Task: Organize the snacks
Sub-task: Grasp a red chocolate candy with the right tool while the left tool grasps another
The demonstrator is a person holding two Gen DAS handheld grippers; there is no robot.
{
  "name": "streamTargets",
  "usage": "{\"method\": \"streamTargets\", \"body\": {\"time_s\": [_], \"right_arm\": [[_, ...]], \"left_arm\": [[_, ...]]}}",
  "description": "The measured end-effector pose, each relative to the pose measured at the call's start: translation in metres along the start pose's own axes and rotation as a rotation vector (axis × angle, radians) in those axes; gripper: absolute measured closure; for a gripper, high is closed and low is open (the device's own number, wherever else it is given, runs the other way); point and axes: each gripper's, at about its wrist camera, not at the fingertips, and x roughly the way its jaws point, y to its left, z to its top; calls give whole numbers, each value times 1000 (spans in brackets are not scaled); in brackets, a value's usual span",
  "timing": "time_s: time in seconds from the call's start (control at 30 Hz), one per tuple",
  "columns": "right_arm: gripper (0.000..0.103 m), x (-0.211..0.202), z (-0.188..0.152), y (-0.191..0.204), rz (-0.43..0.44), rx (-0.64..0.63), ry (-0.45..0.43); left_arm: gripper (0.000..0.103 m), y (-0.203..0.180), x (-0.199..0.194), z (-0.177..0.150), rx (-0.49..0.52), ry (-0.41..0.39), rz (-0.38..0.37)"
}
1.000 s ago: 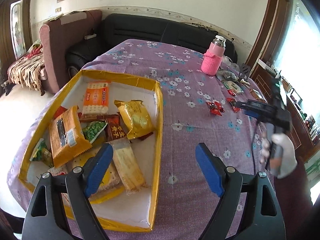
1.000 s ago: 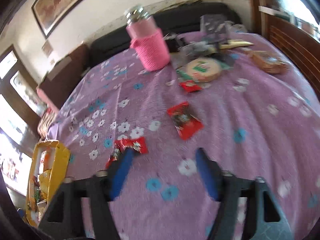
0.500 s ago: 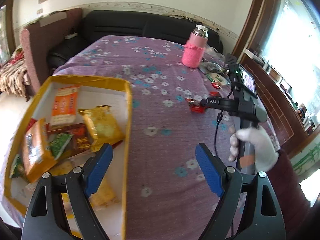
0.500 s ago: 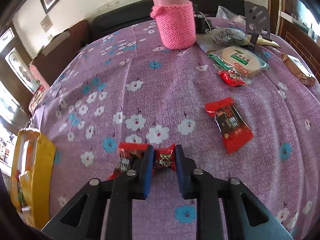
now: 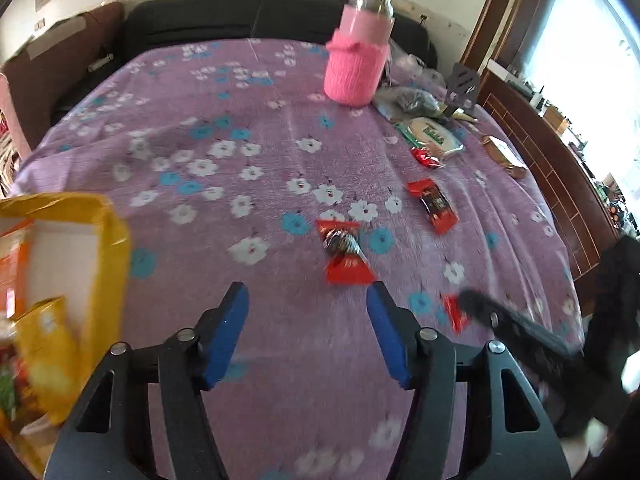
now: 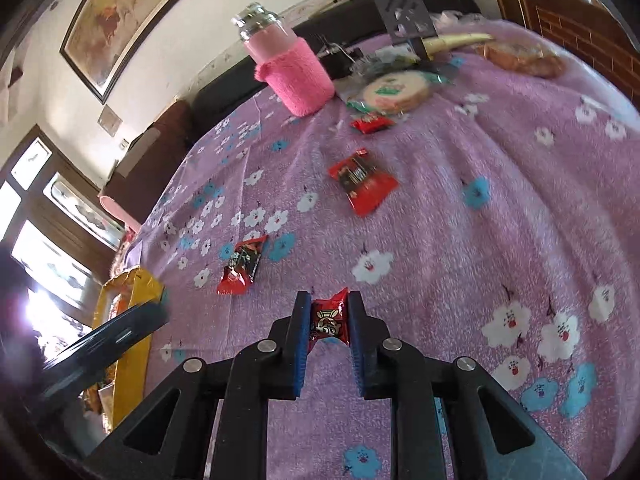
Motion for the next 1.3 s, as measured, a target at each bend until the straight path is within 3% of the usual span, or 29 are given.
{"method": "streamTargets", "body": {"time_s": [0.13, 0.23, 0.27, 0.3, 0.33, 0.57, 0.63, 0.8, 0.9, 0.93, 1.0, 1.07, 1.23, 1.3], "right_arm": [[84, 2, 1, 0, 24, -6, 13], [84, -1, 2, 2, 31, -20, 5], [84, -2, 2, 3, 31, -26, 1], [84, -2, 2, 3, 32, -29, 0], [84, -2, 3, 4, 35, -29, -1], [84, -3, 2, 6, 34, -37, -10], [84, -3, 1, 7, 30, -43, -14], [84, -4, -2, 11, 32, -57, -16], [84, -3, -4, 14, 31, -65, -16], [84, -3, -5, 15, 30, -66, -16], [84, 0, -7, 17, 25, -74, -6], [84, 2, -8, 17, 24, -77, -2], [84, -1, -5, 13, 33, -65, -7], [84, -1, -4, 12, 35, -59, -7]], "left_arm": [[42, -11, 30, 15, 17, 23, -6], [42, -19, 51, 22, 56, 57, 44], [49, -20, 56, 22, 68, 66, 66], [73, -23, 56, 21, 95, 28, 99], [82, -25, 55, 20, 110, 14, 95], [90, -21, 31, 14, 94, -19, 75], [103, -16, 17, 11, 84, -40, 50], [103, -3, -17, -1, 45, -71, 8], [99, -7, -21, -5, 82, -60, 50], [94, -10, -18, -6, 101, -50, 63], [54, -15, -3, -5, 114, -11, 88], [39, -18, 10, -6, 113, 12, 107], [39, -30, 44, -7, 175, 35, 165], [80, -27, 41, -7, 162, 23, 128]]}}
